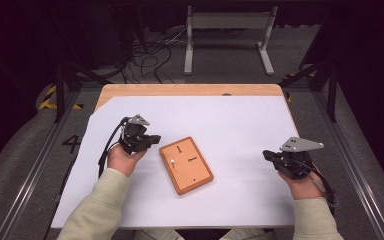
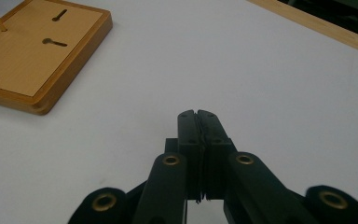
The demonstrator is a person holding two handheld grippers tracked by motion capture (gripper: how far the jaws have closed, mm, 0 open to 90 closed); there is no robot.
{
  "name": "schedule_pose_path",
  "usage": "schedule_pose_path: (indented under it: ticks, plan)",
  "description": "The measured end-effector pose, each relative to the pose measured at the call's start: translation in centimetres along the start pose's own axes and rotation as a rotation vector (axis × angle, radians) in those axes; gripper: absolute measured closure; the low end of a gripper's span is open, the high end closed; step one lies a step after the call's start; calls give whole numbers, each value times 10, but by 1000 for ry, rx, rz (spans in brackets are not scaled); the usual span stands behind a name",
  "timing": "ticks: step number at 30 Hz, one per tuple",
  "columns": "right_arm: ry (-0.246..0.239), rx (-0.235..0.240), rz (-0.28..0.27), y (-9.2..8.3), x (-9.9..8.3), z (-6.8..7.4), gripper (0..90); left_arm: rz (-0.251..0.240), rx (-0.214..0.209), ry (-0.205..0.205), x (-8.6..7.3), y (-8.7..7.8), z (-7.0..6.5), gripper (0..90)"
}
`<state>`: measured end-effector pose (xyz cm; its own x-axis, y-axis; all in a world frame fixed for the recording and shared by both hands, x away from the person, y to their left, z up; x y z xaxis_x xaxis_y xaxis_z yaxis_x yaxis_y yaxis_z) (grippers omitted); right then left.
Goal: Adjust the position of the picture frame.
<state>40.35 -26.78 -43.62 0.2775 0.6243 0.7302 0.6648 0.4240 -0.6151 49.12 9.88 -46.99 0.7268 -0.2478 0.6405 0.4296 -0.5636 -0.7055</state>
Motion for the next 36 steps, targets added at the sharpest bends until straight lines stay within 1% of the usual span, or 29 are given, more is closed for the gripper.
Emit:
schedule_pose_path:
  ticks: [3, 6, 8, 10, 11, 12, 13, 14, 15, 18, 19, 20, 21, 22, 23, 24, 25, 26, 28, 32, 33, 34, 35, 36]
  plan:
    - [5, -3, 0, -2, -2, 0, 885, 10, 8, -17, 2, 16, 9, 898]
    - [13, 5, 2, -4, -4, 0, 885, 40, 3, -31, -1, 32, 14, 898]
    - [18, 13, 1, -4, -5, 2, 885, 64, -9, -22, -3, 39, 15, 898]
    - [17, 17, -1, -6, -5, 4, 885, 81, -10, -26, -6, 45, 15, 898]
    - [13, 20, -1, -7, -4, 6, 888, 95, -12, -22, -7, 47, 16, 898]
    - [7, 22, -4, -9, -3, 8, 888, 107, -7, -21, -8, 48, 16, 898]
    - [3, 22, -6, -10, -3, 9, 888, 107, -7, -21, -8, 48, 16, 899]
    - [3, 22, -6, -10, -3, 9, 888, 124, -12, -14, -11, 49, 16, 899]
    - [-4, 20, -18, -14, 0, 11, 888, 143, -30, -1, -14, 51, 13, 899]
    - [-5, 19, -27, -17, 2, 12, 889, 146, -20, 9, -14, 50, 13, 900]
    - [-8, 21, -29, -17, 2, 12, 889, 149, -26, -1, -15, 50, 13, 900]
    - [-10, 23, -30, -17, 3, 13, 889, 158, -43, -4, -16, 49, 13, 900]
    - [-12, 28, -29, -17, 3, 14, 889, 164, -60, -11, -18, 49, 11, 900]
    - [-14, 32, -29, -17, 3, 14, 889, 167, -63, -7, -18, 49, 9, 900]
    - [-16, 33, -28, -17, 3, 15, 889, 176, -61, 3, -21, 48, 7, 900]
    - [-19, 36, -28, -16, 4, 15, 889, 189, -52, 23, -23, 46, 5, 900]
    - [-19, 39, -28, -16, 4, 15, 889, 189, -52, 23, -23, 46, 5, 900]
    - [-19, 42, -28, -15, 4, 15, 889, 213, -46, 49, -28, 43, -2, 900]
    - [-19, 44, -28, -14, 4, 15, 889, 242, -50, 82, -36, 39, -11, 900]
    - [-25, 54, -29, -13, 7, 17, 889, 281, -66, 99, -48, 33, -22, 900]
    - [-30, 55, -31, -12, 8, 18, 889, 281, -66, 99, -48, 33, -22, 900]
    - [-34, 59, -31, -12, 9, 20, 889, 300, -80, 98, -54, 31, -30, 900]
    - [-39, 61, -33, -12, 10, 21, 889, 308, -89, 87, -56, 31, -33, 900]
    - [-39, 61, -33, -12, 10, 21, 889, 308, -89, 87, -56, 31, -33, 900]
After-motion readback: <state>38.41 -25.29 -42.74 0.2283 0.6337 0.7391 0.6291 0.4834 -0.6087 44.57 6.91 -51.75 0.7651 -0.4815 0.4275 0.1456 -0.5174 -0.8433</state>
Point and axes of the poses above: each handheld gripper's, and its own axes: y roughly forward along the jaws, x roughly out of its top, z roughly to its left, the point moved 9 cm from there along y, roughly forward along the jaws, and after that the axes turned 14 degrees about -y, right-handed, at the moved point
